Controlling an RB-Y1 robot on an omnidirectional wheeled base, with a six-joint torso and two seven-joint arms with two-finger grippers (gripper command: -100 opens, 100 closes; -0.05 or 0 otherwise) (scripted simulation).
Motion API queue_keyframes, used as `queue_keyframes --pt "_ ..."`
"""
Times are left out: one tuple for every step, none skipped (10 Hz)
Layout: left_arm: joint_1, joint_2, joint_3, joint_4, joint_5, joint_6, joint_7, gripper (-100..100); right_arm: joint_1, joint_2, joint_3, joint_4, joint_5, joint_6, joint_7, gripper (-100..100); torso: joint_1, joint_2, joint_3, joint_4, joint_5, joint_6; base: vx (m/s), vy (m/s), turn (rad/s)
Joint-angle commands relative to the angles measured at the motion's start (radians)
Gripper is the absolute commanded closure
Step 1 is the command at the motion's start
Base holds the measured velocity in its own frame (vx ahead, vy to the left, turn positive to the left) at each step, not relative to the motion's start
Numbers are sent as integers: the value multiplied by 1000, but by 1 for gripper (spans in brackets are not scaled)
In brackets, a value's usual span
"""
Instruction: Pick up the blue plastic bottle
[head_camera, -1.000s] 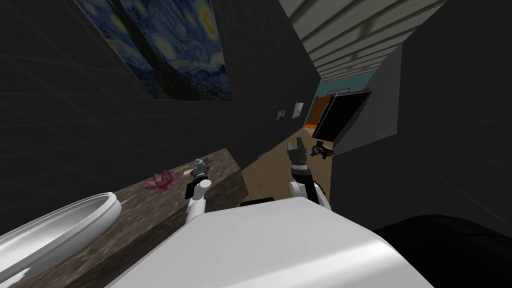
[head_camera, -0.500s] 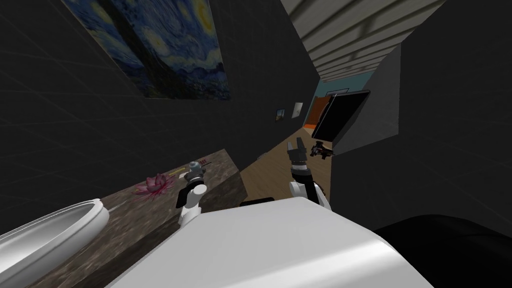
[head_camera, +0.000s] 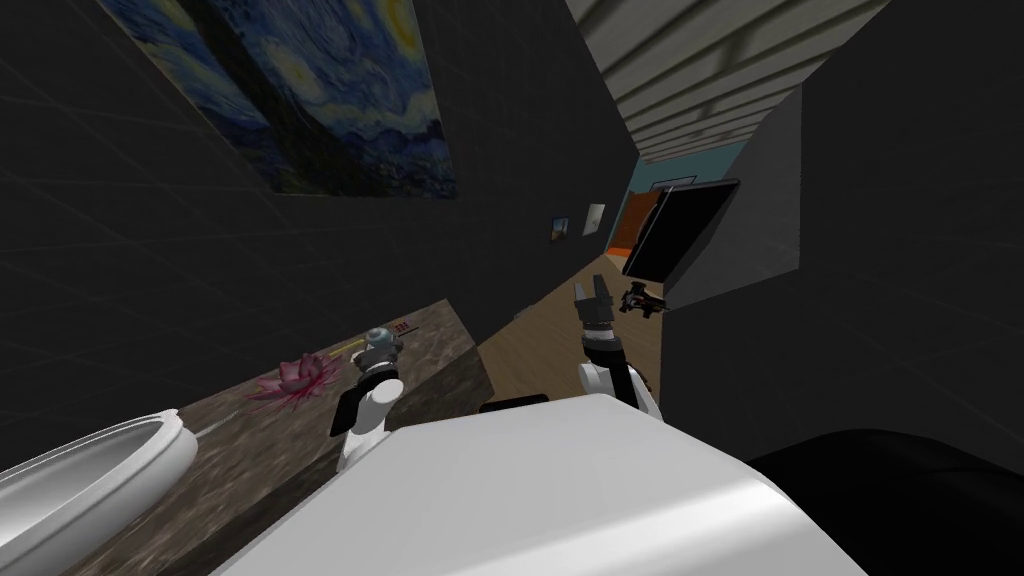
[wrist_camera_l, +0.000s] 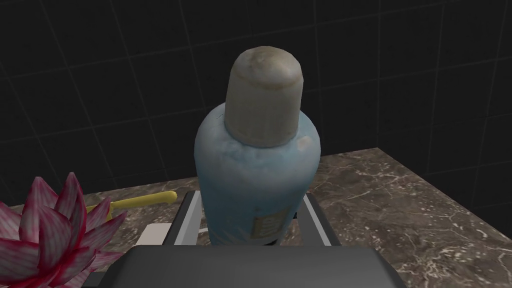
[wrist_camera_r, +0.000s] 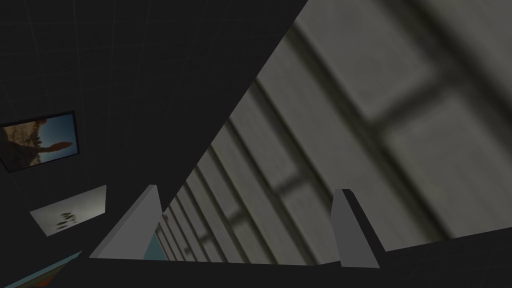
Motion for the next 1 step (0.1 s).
queue_keyframes --pt "0 0 0 0 0 0 0 0 0 0 0 0 0 0 0 0 0 0 0 0 0 0 0 0 0"
